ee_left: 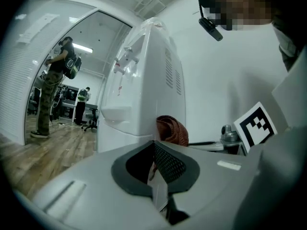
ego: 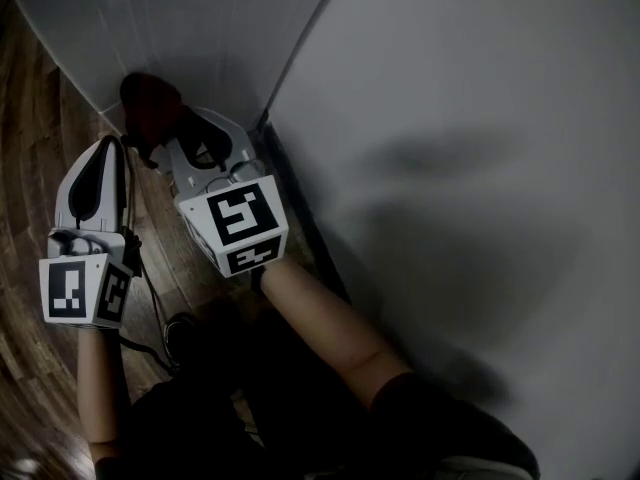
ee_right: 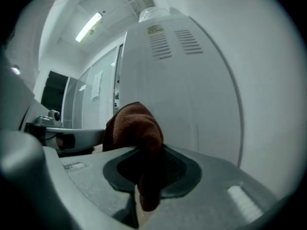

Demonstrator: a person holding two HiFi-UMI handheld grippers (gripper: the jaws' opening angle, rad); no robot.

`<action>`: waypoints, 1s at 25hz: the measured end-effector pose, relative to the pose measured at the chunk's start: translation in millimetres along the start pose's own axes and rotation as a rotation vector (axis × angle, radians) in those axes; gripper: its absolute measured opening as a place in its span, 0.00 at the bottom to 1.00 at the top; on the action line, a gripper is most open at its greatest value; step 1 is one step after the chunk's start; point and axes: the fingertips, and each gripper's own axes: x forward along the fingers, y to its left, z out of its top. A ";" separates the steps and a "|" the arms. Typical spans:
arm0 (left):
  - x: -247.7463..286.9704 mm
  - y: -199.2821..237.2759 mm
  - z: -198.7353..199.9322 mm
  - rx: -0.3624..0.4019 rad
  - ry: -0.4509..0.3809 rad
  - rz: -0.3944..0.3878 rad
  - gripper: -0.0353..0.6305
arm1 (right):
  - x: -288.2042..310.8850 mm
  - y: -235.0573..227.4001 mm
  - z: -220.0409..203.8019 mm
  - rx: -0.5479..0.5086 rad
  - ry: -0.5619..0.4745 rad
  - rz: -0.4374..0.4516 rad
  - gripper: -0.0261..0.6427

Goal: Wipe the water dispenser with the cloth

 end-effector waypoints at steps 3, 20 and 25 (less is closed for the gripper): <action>1.6 -2.6 -4.5 0.036 0.007 -0.011 0.08 | -9.5 -50.4 -8.3 0.069 0.020 -0.139 0.13; -1.9 -14.2 -74.4 0.026 0.075 -0.019 0.08 | -16.9 -50.9 -80.7 0.015 0.103 -0.158 0.13; -7.2 2.3 -114.2 0.029 0.125 0.018 0.08 | 3.4 -4.2 -126.6 -0.003 0.171 0.014 0.13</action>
